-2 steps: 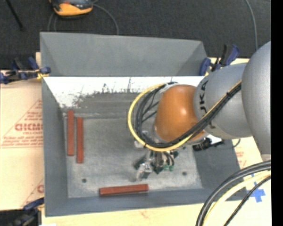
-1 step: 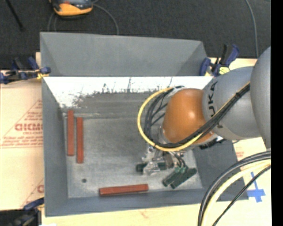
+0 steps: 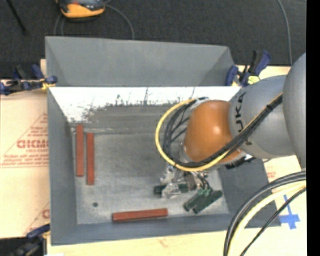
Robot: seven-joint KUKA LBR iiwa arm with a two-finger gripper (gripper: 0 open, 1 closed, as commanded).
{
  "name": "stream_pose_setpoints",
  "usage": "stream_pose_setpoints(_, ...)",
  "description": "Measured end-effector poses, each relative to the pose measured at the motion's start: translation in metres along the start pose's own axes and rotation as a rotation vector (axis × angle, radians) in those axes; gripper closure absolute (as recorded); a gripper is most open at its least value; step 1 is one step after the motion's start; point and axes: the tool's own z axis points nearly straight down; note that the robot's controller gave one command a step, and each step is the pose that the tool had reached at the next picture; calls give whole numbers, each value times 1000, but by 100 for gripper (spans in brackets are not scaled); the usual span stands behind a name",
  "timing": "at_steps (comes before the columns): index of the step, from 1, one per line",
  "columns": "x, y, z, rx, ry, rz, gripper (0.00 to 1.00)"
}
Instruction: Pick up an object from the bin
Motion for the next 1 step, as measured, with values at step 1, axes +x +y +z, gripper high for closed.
stream_pose_setpoints(1, 8, 4, -175, 1, -17, 26, 100)
